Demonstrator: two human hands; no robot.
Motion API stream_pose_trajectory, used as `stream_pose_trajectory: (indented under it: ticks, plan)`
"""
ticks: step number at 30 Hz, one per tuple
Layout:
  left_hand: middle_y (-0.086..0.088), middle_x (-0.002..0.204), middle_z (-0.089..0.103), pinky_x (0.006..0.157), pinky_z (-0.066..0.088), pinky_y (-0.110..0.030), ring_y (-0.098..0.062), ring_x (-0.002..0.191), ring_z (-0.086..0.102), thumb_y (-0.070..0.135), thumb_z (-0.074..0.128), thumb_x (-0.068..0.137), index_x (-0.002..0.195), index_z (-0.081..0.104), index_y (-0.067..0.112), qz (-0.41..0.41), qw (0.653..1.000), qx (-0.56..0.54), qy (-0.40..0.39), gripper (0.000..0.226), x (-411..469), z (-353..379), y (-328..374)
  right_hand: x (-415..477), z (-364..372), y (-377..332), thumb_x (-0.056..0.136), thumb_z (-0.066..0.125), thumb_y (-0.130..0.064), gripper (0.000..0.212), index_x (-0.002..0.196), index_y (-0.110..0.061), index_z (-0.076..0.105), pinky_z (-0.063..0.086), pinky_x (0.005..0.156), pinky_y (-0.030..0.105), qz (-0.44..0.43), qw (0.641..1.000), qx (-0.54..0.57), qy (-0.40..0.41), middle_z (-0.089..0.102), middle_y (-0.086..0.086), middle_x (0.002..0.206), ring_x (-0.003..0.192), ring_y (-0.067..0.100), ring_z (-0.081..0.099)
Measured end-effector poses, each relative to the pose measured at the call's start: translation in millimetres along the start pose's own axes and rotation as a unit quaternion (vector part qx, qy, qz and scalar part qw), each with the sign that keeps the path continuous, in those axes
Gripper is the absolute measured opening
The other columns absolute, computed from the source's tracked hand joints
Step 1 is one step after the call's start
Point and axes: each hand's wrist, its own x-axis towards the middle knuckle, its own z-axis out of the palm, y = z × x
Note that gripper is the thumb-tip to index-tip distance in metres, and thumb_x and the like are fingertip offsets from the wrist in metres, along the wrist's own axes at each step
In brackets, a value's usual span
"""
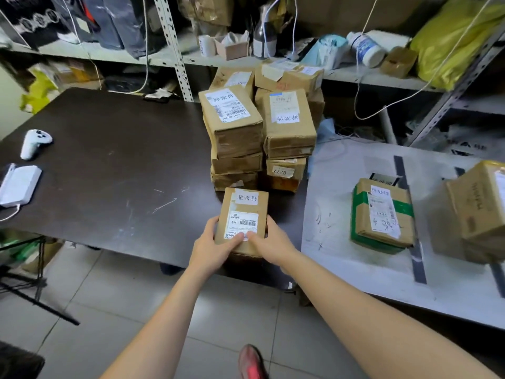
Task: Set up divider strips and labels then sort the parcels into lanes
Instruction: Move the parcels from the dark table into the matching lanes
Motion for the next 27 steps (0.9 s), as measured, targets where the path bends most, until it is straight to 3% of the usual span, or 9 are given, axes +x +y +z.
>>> stream_pose_trajectory:
  ticks: [5, 9, 15, 20, 24, 27]
  plan:
    - [0.017, 0.126, 0.058, 0.085, 0.053, -0.027, -0.005, 0.107, 0.059, 0.057, 0.076, 0.082, 0.139, 0.040, 0.042, 0.026, 1.000, 0.010, 0.004, 0.069, -36.4, 38.9, 26.4, -38.9, -44.0, 22.4, 0.093, 0.065, -0.041, 0.057, 0.146, -0.038, 0.042, 0.048, 0.109, 0.046, -0.028, 0.999, 0.017, 0.014, 0.060, -0.011, 0.142, 0.128, 0.018, 0.058]
    - [0.016, 0.124, 0.060, 0.075, 0.049, -0.019, 0.000, 0.100, 0.059, 0.056, 0.075, 0.082, 0.140, 0.042, 0.040, 0.053, 0.998, 0.016, 0.020, 0.068, -71.1, 84.2, 65.0, -72.1, -101.6, 39.2, 0.093, 0.064, -0.042, 0.055, 0.144, -0.038, 0.044, 0.048, 0.107, 0.044, -0.042, 0.998, 0.023, 0.028, 0.061, -0.012, 0.140, 0.125, 0.017, 0.058]
    - [0.017, 0.122, 0.065, 0.094, 0.056, -0.039, -0.005, 0.106, 0.063, 0.064, 0.074, 0.077, 0.135, 0.046, 0.046, 0.076, 0.997, 0.011, 0.025, 0.067, -98.7, 161.1, 135.1, -111.8, -204.8, 59.0, 0.094, 0.061, -0.042, 0.055, 0.146, -0.041, 0.042, 0.051, 0.098, 0.038, -0.080, 0.994, 0.029, 0.074, 0.061, -0.015, 0.132, 0.117, 0.016, 0.060]
    - [0.015, 0.125, 0.063, 0.093, 0.057, -0.037, -0.008, 0.108, 0.063, 0.063, 0.079, 0.072, 0.140, 0.045, 0.041, 0.102, 0.994, 0.013, -0.030, 0.079, -90.1, 218.3, 184.7, -113.5, -281.9, 70.3, 0.093, 0.062, -0.041, 0.045, 0.137, -0.039, 0.049, 0.050, 0.102, 0.041, -0.057, 0.990, 0.035, 0.127, 0.062, -0.017, 0.122, 0.114, 0.017, 0.060]
    - [0.012, 0.120, 0.062, 0.084, 0.056, -0.029, -0.007, 0.102, 0.063, 0.050, 0.080, 0.080, 0.139, 0.044, 0.036, 0.105, 0.991, 0.011, -0.083, 0.071, -61.7, 260.5, 211.1, -97.8, -322.4, 83.6, 0.092, 0.061, -0.044, 0.041, 0.132, -0.040, 0.051, 0.055, 0.095, 0.042, -0.021, 0.987, 0.034, 0.158, 0.063, -0.015, 0.122, 0.110, 0.017, 0.062]
    - [0.012, 0.120, 0.067, 0.087, 0.058, -0.038, -0.010, 0.102, 0.066, 0.057, 0.078, 0.075, 0.133, 0.044, 0.042, 0.097, 0.988, 0.014, -0.115, 0.069, -31.7, 284.5, 210.3, -72.8, -336.2, 97.5, 0.092, 0.062, -0.044, 0.050, 0.139, -0.035, 0.050, 0.052, 0.101, 0.043, 0.004, 0.984, 0.037, 0.173, 0.065, -0.011, 0.131, 0.114, 0.016, 0.063]
